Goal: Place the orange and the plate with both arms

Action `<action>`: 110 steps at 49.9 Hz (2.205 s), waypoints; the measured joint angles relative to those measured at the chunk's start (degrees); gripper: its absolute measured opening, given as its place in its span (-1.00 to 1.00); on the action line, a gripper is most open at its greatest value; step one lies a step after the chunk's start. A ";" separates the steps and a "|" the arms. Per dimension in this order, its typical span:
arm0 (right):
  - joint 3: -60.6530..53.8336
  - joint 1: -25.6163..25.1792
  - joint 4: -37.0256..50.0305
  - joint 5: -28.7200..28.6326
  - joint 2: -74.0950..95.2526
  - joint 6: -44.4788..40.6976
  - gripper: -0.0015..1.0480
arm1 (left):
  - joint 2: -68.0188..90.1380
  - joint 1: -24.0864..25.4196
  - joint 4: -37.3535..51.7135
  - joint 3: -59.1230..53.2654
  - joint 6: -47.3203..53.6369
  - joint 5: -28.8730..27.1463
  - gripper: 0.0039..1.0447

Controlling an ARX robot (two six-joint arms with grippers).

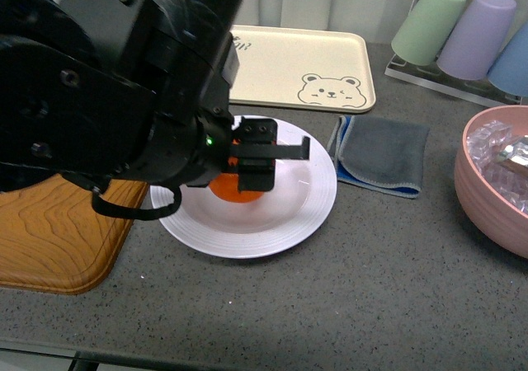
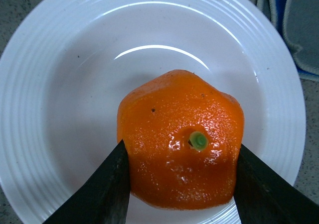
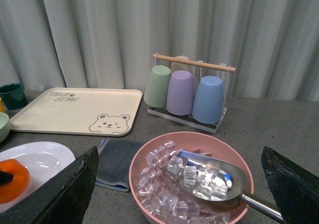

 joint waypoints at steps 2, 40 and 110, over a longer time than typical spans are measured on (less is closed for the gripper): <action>0.00 0.00 0.00 0.00 0.00 0.00 0.82 | 1.31 -0.24 0.04 0.66 -0.04 -0.46 -0.10; 0.00 0.00 0.00 0.00 0.00 0.00 0.82 | 6.95 2.14 0.57 5.35 -0.59 -4.20 0.51; 0.00 0.00 0.00 0.02 0.00 0.00 0.82 | -47.23 22.60 47.67 -50.51 18.36 1.97 -0.93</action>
